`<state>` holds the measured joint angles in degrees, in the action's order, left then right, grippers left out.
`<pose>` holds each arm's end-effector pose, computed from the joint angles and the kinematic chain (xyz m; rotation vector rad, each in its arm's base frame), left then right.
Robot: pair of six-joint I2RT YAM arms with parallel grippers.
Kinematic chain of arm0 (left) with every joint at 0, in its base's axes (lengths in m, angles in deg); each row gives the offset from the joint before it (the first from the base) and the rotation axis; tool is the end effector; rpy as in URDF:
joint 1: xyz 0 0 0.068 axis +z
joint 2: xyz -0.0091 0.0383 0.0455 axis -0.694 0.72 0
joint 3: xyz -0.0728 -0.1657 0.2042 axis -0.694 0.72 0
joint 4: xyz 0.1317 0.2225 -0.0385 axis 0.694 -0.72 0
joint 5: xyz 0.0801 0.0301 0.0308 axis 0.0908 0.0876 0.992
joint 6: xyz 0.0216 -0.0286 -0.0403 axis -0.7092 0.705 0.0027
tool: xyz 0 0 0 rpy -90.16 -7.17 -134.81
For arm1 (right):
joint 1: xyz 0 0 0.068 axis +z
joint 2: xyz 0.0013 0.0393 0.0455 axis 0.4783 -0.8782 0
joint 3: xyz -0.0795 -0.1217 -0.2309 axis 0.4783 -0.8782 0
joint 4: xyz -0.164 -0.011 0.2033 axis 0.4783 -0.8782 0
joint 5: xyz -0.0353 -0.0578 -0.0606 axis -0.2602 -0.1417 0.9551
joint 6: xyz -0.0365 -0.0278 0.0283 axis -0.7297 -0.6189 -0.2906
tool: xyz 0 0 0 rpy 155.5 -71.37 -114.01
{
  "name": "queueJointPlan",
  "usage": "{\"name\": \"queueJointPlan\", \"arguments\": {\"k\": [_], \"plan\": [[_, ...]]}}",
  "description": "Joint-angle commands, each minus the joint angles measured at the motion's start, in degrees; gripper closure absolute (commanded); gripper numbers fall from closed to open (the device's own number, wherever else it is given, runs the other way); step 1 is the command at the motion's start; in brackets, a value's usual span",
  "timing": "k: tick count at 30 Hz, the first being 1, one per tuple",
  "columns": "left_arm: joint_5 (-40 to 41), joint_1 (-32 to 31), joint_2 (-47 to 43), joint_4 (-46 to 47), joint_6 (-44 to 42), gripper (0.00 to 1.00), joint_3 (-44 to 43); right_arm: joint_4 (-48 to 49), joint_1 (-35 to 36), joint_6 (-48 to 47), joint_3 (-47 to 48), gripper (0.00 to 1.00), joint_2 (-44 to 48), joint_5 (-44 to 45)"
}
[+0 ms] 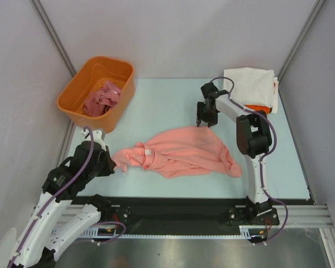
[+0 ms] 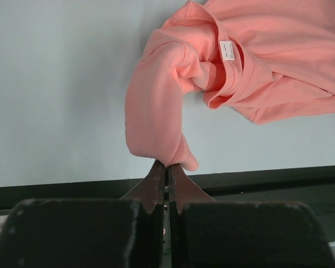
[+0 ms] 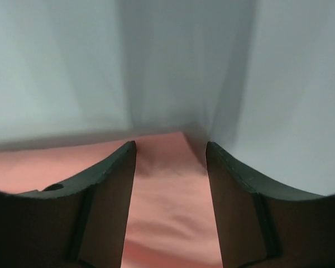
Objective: Fold and stack the t-shirts
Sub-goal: Flatten the tshirt out
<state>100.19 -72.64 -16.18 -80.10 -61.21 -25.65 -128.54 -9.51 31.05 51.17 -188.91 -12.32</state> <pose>0.0824 -0.0370 0.3227 -0.0970 2.3579 -0.2561 0.4427 0.1536 0.1694 0.0090 2.7961 0.1967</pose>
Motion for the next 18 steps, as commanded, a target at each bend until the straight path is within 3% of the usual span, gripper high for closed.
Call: {"name": "queueJointPlan", "arguments": {"k": [1, 5, 7, 11, 13, 18], "plan": [[0.71, 0.39, -0.29, 1.10, 1.26, 1.00, 0.43, 0.59, 2.20, -1.36, -1.64, 0.41, 0.91, -0.83], [0.80, 0.39, -0.82, 1.18, 1.17, 1.00, 0.52, 1.91, 3.43, -1.18, -5.41, 0.41, 2.40, -1.53], [0.89, 0.39, -1.08, 1.18, 1.26, 1.00, 0.61, 2.61, 3.60, -0.92, -7.00, 0.48, 2.58, -2.23], [0.97, 0.39, -1.17, 1.18, 1.35, 1.00, 0.52, 4.80, 3.61, -0.48, -9.02, 0.78, 3.55, -4.78], [1.23, 0.39, -0.65, 1.01, 1.44, 1.00, 0.08, 4.90, 3.61, -0.57, -8.42, 0.98, 3.99, -5.92], [2.37, 0.39, 2.25, -0.39, 1.26, 1.00, -4.48, 4.37, 2.55, -0.22, -5.60, 1.00, 11.78, -7.33]]}}
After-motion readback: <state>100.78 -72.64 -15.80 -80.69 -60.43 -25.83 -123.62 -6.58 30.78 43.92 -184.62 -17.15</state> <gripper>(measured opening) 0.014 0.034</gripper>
